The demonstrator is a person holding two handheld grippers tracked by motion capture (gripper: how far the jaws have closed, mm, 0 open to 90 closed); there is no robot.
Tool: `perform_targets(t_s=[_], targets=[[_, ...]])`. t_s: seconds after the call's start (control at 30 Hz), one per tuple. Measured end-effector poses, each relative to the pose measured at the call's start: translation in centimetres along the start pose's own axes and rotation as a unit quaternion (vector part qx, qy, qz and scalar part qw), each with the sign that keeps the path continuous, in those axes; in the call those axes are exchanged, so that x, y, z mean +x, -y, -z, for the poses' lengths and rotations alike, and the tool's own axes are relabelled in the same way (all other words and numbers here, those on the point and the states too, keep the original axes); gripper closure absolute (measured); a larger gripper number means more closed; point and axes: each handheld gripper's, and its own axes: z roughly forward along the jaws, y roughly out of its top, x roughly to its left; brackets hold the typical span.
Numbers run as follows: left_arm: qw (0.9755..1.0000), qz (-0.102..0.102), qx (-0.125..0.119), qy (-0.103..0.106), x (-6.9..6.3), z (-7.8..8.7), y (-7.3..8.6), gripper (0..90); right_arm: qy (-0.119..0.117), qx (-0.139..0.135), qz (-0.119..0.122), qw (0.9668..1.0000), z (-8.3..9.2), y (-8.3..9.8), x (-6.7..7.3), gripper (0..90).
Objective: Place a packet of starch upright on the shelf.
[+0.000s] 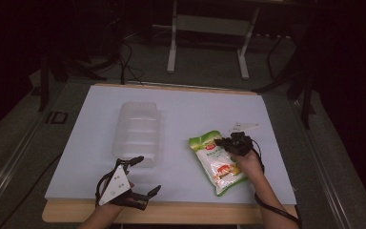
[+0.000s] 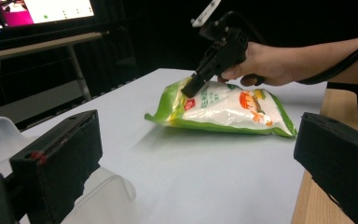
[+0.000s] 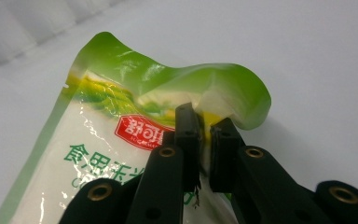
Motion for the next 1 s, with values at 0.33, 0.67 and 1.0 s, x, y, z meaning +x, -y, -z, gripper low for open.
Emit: perform_targets(t_s=[0.33, 0.67, 1.0], targets=[[1.0, -0.002, 0.0, 0.0, -0.1, -0.1, -0.1, 1.2, 0.003, -0.045, 0.027, 0.9986, 3.5, -1.1, 1.5, 85.5], [1.0, -0.001, 0.004, 0.005, -0.2, -0.3, 0.0, 1.2, 0.003, -0.085, 0.041, 0.9956, 6.8, -1.3, 3.1, 85.7], [0.9999, 0.008, -0.003, 0.01, -0.2, -0.2, -0.2, 1.2, 0.005, -0.137, 0.061, 0.9887, 10.4, -1.3, 5.0, 86.0]])
